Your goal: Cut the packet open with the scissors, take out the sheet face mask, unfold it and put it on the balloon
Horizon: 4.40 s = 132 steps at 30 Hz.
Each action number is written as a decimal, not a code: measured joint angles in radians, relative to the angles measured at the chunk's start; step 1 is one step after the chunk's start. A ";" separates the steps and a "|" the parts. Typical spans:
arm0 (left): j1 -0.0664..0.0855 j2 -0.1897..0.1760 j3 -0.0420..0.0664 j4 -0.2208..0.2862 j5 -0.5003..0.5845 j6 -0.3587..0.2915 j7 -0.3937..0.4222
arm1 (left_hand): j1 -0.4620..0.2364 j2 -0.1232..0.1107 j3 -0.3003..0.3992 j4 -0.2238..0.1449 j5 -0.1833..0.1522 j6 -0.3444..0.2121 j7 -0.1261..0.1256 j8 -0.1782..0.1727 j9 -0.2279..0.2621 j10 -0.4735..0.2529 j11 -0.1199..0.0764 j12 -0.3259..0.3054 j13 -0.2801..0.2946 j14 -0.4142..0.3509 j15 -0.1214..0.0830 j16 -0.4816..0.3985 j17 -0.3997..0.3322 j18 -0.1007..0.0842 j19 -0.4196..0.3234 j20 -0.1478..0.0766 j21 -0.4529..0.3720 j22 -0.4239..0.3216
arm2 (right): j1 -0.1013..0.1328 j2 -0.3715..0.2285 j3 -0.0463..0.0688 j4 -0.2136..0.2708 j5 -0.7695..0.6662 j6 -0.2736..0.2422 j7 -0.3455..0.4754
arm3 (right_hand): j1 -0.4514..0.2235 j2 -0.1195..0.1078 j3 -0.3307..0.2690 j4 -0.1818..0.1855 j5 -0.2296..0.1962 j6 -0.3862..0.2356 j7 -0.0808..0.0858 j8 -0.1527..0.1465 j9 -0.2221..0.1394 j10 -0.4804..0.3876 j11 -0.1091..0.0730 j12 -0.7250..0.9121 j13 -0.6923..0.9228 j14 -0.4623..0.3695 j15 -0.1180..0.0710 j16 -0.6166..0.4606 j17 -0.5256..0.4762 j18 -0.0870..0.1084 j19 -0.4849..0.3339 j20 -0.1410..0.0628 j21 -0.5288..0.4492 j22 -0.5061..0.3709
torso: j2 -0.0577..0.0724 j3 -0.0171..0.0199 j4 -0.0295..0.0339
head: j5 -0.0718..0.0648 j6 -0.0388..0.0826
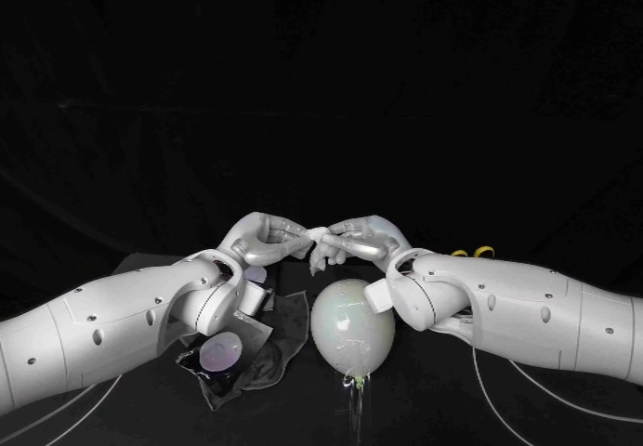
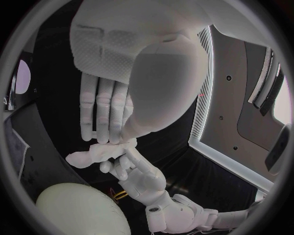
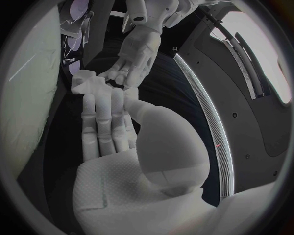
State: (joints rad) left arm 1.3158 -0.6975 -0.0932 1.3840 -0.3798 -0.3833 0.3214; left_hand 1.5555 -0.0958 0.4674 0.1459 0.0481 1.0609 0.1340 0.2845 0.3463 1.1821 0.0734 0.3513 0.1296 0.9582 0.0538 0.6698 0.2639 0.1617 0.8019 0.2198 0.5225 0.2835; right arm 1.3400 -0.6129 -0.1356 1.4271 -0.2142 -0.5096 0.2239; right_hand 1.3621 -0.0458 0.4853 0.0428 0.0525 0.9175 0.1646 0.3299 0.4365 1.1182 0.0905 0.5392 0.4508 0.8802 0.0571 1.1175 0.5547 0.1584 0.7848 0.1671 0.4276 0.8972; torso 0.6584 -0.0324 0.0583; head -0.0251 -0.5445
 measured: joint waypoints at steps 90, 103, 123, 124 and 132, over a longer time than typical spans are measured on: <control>0.000 -0.024 -0.001 0.003 -0.001 -0.012 -0.003 | -0.354 -0.063 0.363 -0.308 0.289 0.008 -0.020 0.067 0.057 -0.014 -0.012 0.108 0.150 0.001 -0.016 0.058 0.102 0.009 -0.155 0.016 0.291 0.202 | 0.000 -0.038 0.000 0.012 -0.208 -0.121 -0.036 | -0.010 0.009 0.011 -0.002 -0.006 0.061 -0.065 0.129 -0.015 0.154 -0.061 0.548 0.523 0.305 -0.062 0.376 0.423 0.011 0.105 -0.057 0.144 0.181 | -0.001 0.0000 -0.0006 | -0.002 -0.015; 0.000 -0.023 0.000 0.006 0.000 -0.014 -0.005 | -0.352 -0.061 0.363 -0.308 0.289 0.006 -0.019 0.067 0.057 -0.014 -0.012 0.108 0.150 0.001 -0.015 0.058 0.103 0.009 -0.155 0.016 0.291 0.202 | -0.001 -0.007 0.000 0.003 -0.315 -0.040 -0.099 | -0.109 -0.107 -0.136 0.087 -0.003 -0.065 0.004 0.010 -0.040 0.170 0.003 0.677 0.676 0.349 -0.009 0.414 0.534 0.010 0.085 -0.026 0.143 0.189 | -0.001 -0.0003 0.0003 | -0.004 -0.015; 0.000 -0.020 0.000 0.013 0.002 -0.015 -0.005 | -0.350 -0.059 0.363 -0.308 0.288 0.007 -0.017 0.064 0.057 -0.014 -0.012 0.108 0.150 -0.001 -0.014 0.058 0.103 0.008 -0.155 0.016 0.290 0.203 | -0.001 0.025 -0.001 -0.017 -0.373 -0.031 -0.127 | -0.013 -0.052 -0.178 0.109 -0.003 0.030 -0.022 0.008 -0.049 0.297 -0.017 0.858 0.847 0.490 -0.025 0.452 0.723 0.006 0.111 -0.021 0.176 0.222 | -0.001 -0.0005 0.0006 | -0.005 -0.017; 0.000 -0.020 0.000 0.013 0.002 -0.015 -0.005 | -0.350 -0.059 0.363 -0.308 0.288 0.007 -0.017 0.066 0.057 -0.014 -0.012 0.108 0.150 -0.001 -0.014 0.058 0.103 0.008 -0.155 0.016 0.290 0.202 | -0.001 0.025 -0.001 -0.017 -0.372 -0.033 -0.126 | -0.012 -0.052 -0.177 0.109 -0.003 0.032 -0.024 0.009 -0.049 0.301 -0.021 0.864 0.848 0.493 -0.028 0.452 0.731 0.012 0.112 -0.022 0.176 0.223 | -0.001 -0.0005 0.0006 | -0.005 -0.017; 0.000 -0.020 0.000 0.014 0.002 -0.015 -0.006 | -0.350 -0.059 0.363 -0.308 0.288 0.005 -0.016 0.067 0.057 -0.014 -0.011 0.111 0.151 -0.001 -0.014 0.058 0.104 0.007 -0.155 0.016 0.294 0.202 | -0.002 0.025 -0.001 -0.016 -0.354 -0.066 -0.112 | 0.069 0.005 -0.116 0.054 -0.005 0.105 -0.069 0.057 -0.034 0.350 -0.057 0.959 0.861 0.583 -0.061 0.452 0.753 0.019 0.184 -0.054 0.264 0.273 | -0.001 -0.0003 0.0006 | -0.003 -0.019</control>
State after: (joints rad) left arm 1.3156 -0.7173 -0.0935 1.3975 -0.3781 -0.3980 0.3159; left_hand 1.2056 -0.1552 0.8304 -0.1617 0.3361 1.0660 0.1180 0.3519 0.4037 1.1677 0.0619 0.4628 0.2810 0.9576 0.0401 0.7278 0.3676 0.1689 0.6469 0.2357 0.8161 0.4859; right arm 1.3384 -0.5876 -0.1369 1.4112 -0.5682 -0.5755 0.1115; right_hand 1.4310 -0.0408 0.3694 0.0964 0.0476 1.0221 0.0960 0.3869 0.4029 1.4680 0.0334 1.4979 1.3115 1.4636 -0.0039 1.5697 1.3077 0.1772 0.9691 0.1132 0.6916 1.1704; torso 0.6577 -0.0327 0.0589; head -0.0283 -0.5632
